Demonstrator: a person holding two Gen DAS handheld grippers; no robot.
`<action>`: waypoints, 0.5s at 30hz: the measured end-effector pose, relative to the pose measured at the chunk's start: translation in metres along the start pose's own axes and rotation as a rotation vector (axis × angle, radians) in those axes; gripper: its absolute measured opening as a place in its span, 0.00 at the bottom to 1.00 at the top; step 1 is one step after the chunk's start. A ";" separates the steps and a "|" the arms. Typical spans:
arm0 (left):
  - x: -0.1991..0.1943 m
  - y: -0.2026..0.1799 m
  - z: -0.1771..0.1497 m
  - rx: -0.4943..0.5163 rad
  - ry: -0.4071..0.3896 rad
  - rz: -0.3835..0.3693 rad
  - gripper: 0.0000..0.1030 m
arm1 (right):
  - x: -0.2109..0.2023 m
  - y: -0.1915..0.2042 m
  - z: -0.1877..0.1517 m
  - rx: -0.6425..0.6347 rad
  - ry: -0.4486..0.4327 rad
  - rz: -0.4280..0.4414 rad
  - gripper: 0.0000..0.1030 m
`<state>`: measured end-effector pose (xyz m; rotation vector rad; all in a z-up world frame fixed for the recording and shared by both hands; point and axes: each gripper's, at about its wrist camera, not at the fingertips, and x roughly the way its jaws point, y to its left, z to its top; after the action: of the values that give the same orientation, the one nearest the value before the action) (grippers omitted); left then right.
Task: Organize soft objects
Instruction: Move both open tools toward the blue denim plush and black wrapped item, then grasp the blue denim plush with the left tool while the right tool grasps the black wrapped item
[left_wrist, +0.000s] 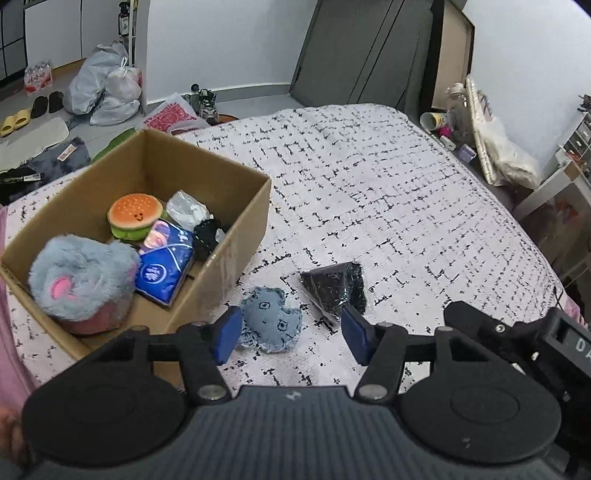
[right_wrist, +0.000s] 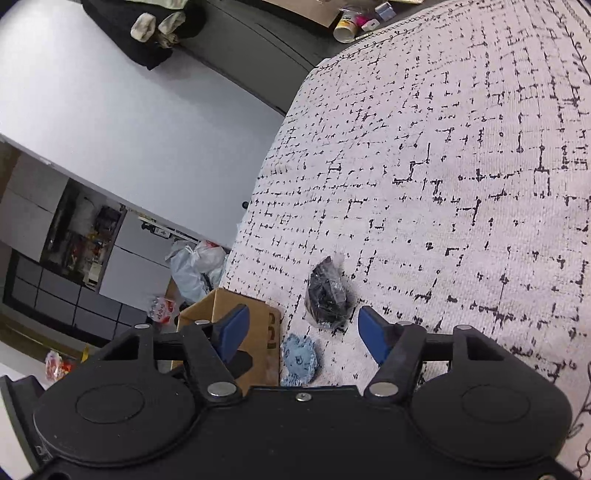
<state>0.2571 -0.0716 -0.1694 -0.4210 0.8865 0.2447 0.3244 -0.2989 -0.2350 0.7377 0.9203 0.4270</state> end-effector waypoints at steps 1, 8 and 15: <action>0.003 -0.001 0.000 -0.004 0.002 0.005 0.56 | 0.002 -0.002 0.001 0.005 0.000 0.003 0.62; 0.026 -0.010 -0.004 0.016 -0.014 0.059 0.55 | 0.025 -0.017 0.006 0.049 0.028 0.021 0.61; 0.046 -0.019 -0.010 0.037 -0.008 0.105 0.51 | 0.045 -0.029 0.002 0.085 0.062 0.021 0.54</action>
<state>0.2858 -0.0918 -0.2067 -0.3395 0.9054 0.3260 0.3511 -0.2915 -0.2801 0.8162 0.9943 0.4331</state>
